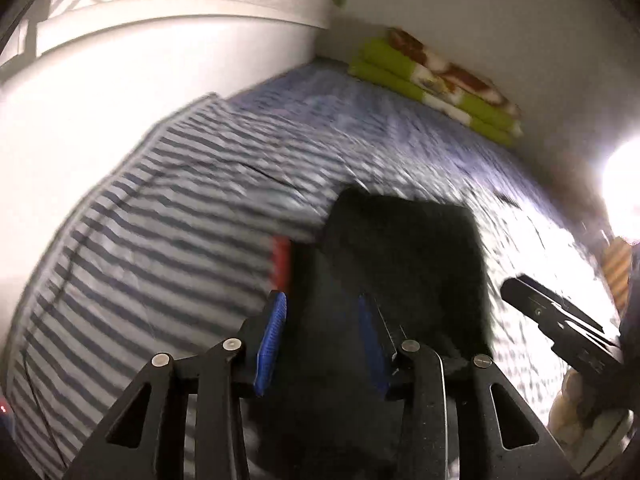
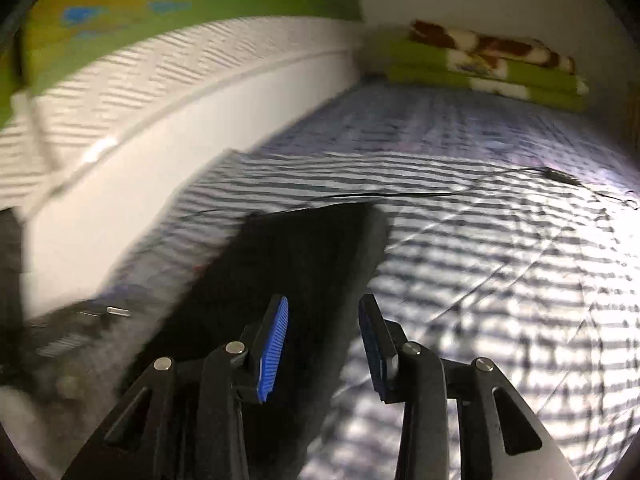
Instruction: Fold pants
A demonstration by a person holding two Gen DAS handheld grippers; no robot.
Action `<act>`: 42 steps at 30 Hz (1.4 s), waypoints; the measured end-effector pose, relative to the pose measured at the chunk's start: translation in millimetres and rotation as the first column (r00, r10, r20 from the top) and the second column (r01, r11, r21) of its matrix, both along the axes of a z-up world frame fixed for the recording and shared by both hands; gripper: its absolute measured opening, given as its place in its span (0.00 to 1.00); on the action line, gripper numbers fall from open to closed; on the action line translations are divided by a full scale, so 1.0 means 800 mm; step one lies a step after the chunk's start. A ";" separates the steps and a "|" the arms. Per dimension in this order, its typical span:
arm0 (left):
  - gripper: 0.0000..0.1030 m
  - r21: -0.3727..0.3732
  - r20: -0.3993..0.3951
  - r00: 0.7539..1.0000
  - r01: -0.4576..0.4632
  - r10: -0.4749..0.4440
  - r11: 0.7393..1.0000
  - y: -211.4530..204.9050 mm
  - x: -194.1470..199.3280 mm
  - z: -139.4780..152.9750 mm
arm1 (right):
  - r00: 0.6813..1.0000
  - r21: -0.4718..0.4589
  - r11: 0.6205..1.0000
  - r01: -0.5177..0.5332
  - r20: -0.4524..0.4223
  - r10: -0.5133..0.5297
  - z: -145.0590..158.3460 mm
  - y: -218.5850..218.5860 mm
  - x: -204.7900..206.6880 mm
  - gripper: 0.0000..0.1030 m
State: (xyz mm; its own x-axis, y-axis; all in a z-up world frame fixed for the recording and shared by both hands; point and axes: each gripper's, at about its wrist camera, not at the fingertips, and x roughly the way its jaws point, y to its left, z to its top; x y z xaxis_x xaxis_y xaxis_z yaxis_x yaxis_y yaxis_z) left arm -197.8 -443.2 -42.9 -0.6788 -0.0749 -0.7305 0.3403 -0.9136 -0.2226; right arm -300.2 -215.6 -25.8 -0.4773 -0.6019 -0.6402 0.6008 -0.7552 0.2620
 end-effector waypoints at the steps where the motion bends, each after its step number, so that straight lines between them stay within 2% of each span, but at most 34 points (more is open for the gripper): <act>1: 0.39 -0.008 0.024 1.000 0.020 -0.020 1.000 0.011 0.001 -0.010 | 0.999 -0.001 0.999 -0.041 0.010 0.041 -0.001 -0.001 0.014 0.33; 4: 0.39 0.015 0.128 0.992 0.019 -0.021 1.000 0.037 0.001 -0.055 | 0.993 0.087 0.994 -0.073 0.095 0.065 -0.037 -0.007 0.029 0.33; 6: 0.39 -0.061 0.130 0.992 0.012 -0.004 0.998 0.055 0.016 -0.058 | 0.989 0.163 0.985 -0.062 0.143 0.038 -0.068 -0.001 0.032 0.33; 7: 0.39 -0.070 0.135 0.991 0.024 -0.015 0.997 0.061 0.022 -0.054 | 0.983 0.161 0.984 -0.073 0.179 0.044 -0.078 0.008 0.036 0.33; 13: 0.40 -0.048 0.149 0.988 0.054 -0.046 0.997 0.105 0.086 -0.025 | 0.975 0.125 0.992 -0.026 0.224 -0.002 -0.057 0.096 0.085 0.33; 17: 0.41 -0.061 0.124 0.991 0.061 -0.053 0.996 0.160 0.160 0.017 | 0.978 0.096 0.995 -0.002 0.208 -0.018 -0.022 0.160 0.142 0.33; 21: 0.45 -0.064 0.068 0.995 0.081 -0.076 0.995 0.232 0.241 0.075 | 0.989 0.090 0.996 0.005 0.147 -0.018 0.024 0.213 0.216 0.33; 24: 0.53 -0.072 0.022 0.996 0.087 -0.085 0.994 0.276 0.292 0.114 | 0.996 0.072 0.997 0.016 0.082 -0.022 0.069 0.252 0.273 0.33; 28: 0.54 -0.021 -0.043 0.996 0.083 -0.084 0.996 0.323 0.358 0.178 | 0.999 0.031 0.999 0.029 0.013 -0.030 0.129 0.312 0.343 0.34; 30: 0.57 -0.050 -0.071 0.992 0.097 -0.100 0.994 0.353 0.386 0.213 | 0.999 0.021 0.999 0.042 -0.035 -0.041 0.159 0.345 0.378 0.34; 33: 0.64 -0.114 -0.099 0.987 0.113 -0.124 0.987 0.397 0.421 0.256 | 0.992 0.025 0.998 0.050 -0.115 -0.046 0.197 0.389 0.429 0.49; 34: 0.65 -0.130 -0.108 0.985 0.121 -0.135 0.984 0.412 0.431 0.267 | 0.989 0.034 0.998 0.057 -0.140 -0.051 0.205 0.400 0.446 0.55; 38: 0.69 -0.223 -0.147 0.973 0.141 -0.177 0.964 0.482 0.469 0.299 | 0.978 0.050 0.994 0.092 -0.191 -0.081 0.219 0.443 0.504 0.57; 42: 0.73 -0.209 -0.152 0.970 0.159 -0.192 0.965 0.534 0.494 0.296 | 0.972 0.032 0.990 0.139 -0.195 -0.130 0.214 0.475 0.537 0.62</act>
State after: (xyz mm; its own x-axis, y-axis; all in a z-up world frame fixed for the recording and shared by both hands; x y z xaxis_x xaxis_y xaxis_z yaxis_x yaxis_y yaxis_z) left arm 197.4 -16.0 193.8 -0.8062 -0.0722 -0.5872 0.1435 -0.9867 -0.0758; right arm 129.1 164.1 145.2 -0.6685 -0.4959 -0.5543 0.5283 -0.8412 0.1155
